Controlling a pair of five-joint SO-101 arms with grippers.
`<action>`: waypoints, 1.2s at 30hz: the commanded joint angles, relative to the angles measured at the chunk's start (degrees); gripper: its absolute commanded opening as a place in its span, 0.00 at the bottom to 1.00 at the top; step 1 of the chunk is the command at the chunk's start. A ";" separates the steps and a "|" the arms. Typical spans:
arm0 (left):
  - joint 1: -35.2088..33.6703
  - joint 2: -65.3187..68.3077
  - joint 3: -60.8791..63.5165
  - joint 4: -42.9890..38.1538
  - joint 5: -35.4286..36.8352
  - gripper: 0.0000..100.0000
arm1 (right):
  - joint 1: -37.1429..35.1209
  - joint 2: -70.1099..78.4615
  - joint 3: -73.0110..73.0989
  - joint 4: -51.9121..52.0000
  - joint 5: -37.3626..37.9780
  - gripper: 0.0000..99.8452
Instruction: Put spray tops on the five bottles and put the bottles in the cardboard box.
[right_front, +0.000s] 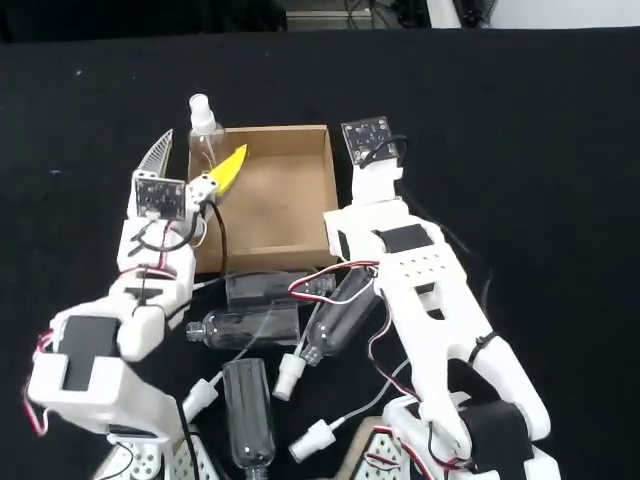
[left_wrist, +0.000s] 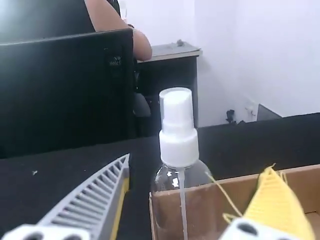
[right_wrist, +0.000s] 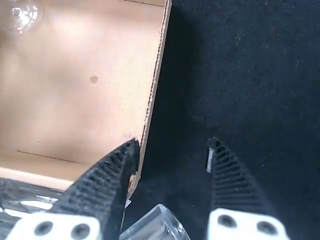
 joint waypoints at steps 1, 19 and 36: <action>-1.01 -5.19 1.89 -0.88 -0.26 0.28 | -0.35 -2.77 -0.31 -1.58 -0.26 0.20; -4.97 -39.03 24.57 8.18 -3.25 0.15 | -0.18 -2.77 -0.13 -1.41 -0.26 0.20; -9.98 -82.46 15.16 95.12 -1.23 0.28 | 2.46 -2.77 0.48 -1.58 -0.26 0.20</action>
